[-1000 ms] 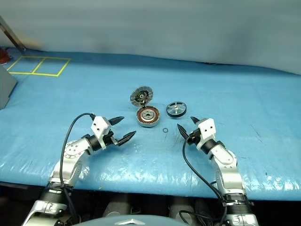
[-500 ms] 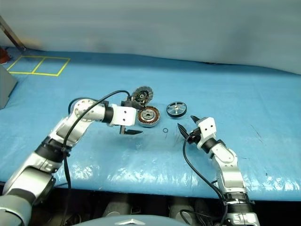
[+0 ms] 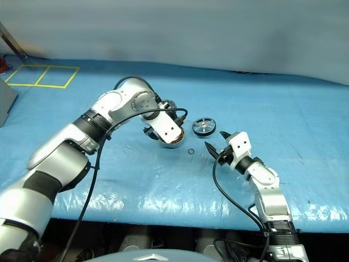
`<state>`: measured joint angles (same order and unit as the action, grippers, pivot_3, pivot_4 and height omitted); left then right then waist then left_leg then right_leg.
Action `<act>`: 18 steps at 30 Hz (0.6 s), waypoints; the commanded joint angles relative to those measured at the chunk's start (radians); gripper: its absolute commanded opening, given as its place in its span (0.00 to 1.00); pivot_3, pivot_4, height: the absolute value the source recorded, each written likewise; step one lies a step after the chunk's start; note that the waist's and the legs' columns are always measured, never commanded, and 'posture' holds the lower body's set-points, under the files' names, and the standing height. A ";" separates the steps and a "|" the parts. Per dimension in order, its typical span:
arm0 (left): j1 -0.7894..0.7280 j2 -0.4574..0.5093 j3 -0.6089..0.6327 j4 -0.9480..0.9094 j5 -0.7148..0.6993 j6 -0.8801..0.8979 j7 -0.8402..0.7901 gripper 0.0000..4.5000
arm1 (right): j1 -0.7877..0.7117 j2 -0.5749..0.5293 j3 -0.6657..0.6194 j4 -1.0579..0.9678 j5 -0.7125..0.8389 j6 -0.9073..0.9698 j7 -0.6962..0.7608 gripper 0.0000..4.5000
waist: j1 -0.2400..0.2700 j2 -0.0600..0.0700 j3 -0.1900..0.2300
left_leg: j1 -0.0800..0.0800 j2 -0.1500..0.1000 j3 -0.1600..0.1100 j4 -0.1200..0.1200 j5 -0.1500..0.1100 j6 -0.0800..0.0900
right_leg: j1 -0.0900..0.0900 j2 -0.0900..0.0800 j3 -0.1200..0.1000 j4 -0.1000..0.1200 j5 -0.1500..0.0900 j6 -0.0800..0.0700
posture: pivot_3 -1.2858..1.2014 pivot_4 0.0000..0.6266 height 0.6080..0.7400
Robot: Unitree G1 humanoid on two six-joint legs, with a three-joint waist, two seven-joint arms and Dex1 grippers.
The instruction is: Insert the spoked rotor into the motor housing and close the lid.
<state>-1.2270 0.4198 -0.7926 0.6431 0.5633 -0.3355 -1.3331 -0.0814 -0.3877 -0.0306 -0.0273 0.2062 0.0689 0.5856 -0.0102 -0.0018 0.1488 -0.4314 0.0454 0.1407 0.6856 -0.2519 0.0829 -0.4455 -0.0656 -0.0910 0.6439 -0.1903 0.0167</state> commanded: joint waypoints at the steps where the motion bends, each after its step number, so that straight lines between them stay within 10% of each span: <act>1: -0.028 -0.020 -0.013 0.048 0.039 -0.036 -0.006 1.00 | -0.002 -0.011 -0.012 -0.046 0.005 0.003 -0.003 0.78 | 0.001 0.000 0.000 | 0.000 0.000 0.000 0.000 0.000 0.000 | 0.000 0.000 0.000 0.000 0.000 0.000 | 0.52 0.24 1.00; 18: 0.005 -0.066 -0.027 0.166 0.097 -0.086 0.000 1.00 | -0.003 -0.008 -0.011 -0.048 0.000 0.000 -0.019 0.78 | 0.001 0.000 0.000 | -0.002 0.000 0.000 0.005 -0.003 0.004 | 0.000 -0.001 0.000 0.001 0.001 0.001 | 0.52 0.24 1.00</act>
<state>-1.2120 0.3552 -0.8276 0.8048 0.6536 -0.4117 -1.3320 -0.0740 -0.3901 -0.0300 -0.0420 0.2043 0.0757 0.5681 -0.0094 -0.0021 0.1489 -0.4332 0.0455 0.1404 0.6908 -0.2545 0.0873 -0.4451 -0.0664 -0.0911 0.6448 -0.1895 0.0179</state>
